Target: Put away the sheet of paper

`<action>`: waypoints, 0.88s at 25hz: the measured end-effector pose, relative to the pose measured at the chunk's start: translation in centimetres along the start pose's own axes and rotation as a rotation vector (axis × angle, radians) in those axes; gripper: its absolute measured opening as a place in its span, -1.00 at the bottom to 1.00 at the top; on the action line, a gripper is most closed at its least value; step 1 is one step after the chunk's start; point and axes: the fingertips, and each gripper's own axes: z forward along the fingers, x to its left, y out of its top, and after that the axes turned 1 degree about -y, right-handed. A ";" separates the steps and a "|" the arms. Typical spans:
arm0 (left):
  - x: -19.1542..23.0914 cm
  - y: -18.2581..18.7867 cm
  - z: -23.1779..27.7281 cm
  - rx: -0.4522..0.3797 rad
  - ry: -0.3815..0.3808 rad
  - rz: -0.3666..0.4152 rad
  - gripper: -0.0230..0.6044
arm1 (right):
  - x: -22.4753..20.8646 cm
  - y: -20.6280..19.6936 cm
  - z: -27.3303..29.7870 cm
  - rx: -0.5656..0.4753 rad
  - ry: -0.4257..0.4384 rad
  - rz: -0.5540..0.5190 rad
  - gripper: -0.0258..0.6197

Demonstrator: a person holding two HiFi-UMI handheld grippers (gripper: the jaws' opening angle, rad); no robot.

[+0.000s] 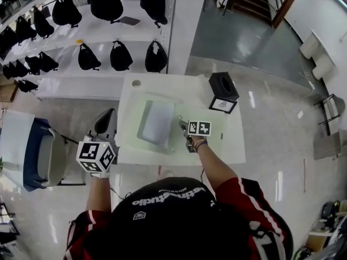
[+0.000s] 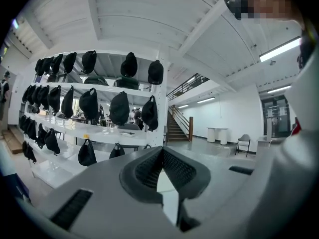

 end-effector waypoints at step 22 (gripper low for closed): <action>-1.8 3.0 0.8 -0.055 -0.033 0.014 -0.92 | 8.5 9.7 -14.9 -0.425 0.024 -0.355 -0.38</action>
